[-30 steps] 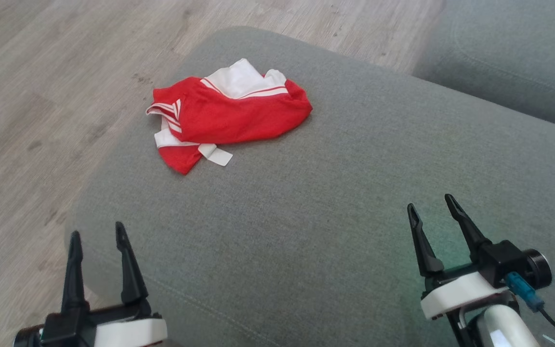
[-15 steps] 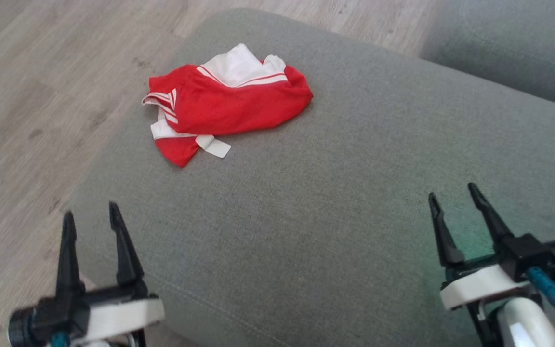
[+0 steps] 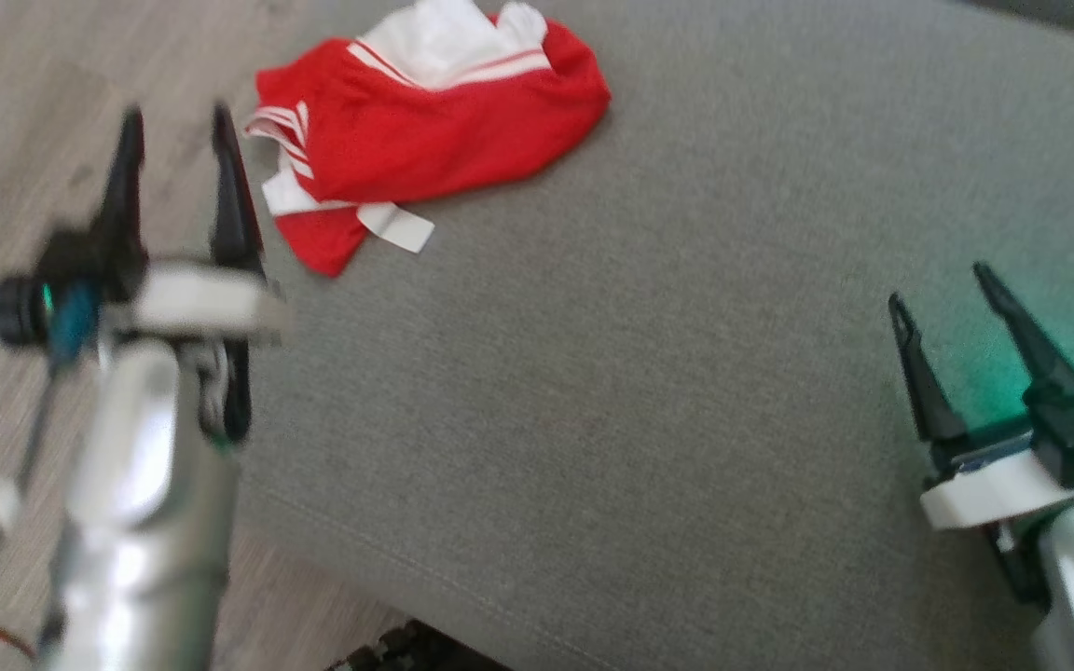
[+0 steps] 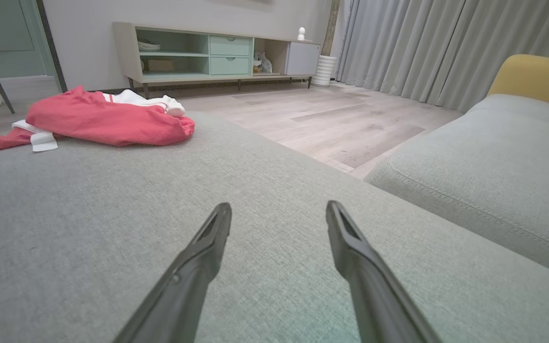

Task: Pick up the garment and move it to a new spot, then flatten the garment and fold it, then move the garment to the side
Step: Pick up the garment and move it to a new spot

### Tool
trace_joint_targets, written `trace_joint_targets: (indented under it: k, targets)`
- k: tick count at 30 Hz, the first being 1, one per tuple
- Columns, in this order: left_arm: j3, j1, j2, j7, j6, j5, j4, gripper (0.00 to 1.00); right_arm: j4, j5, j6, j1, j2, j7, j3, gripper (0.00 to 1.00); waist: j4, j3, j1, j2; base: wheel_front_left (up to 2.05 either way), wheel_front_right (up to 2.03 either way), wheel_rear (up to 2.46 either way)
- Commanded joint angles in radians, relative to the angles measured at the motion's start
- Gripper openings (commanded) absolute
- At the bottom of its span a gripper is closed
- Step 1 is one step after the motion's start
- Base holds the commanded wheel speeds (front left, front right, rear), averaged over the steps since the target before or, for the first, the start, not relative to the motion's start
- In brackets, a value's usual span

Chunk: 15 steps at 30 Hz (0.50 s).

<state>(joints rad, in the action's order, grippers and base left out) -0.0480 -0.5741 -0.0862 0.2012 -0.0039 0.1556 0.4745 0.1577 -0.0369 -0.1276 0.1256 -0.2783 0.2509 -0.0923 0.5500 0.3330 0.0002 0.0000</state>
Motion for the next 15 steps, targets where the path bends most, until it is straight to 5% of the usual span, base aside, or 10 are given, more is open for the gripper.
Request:
trace_joint_targets:
  k: [1,7,15]
  targets:
    - [0.033,-0.112,-0.052,-0.028,-0.019,0.016,0.042,1.00,-0.043,-0.001,-0.003,0.026,-0.034,0.011,-0.026,1.00,-0.021,0.076,-0.0002,0.0000,0.00,0.00,0.00]
    - [0.050,-0.360,-0.091,-0.123,-0.076,0.076,0.370,1.00,-0.067,-0.002,-0.003,0.053,-0.107,0.011,-0.039,1.00,-0.066,0.165,-0.0002,0.0000,0.00,0.00,0.00]
    - [0.076,-0.416,-0.111,-0.267,-0.102,0.145,0.647,1.00,-0.087,-0.002,-0.003,0.083,-0.135,0.011,-0.037,1.00,-0.120,0.212,-0.0002,0.0000,0.00,0.00,0.00]
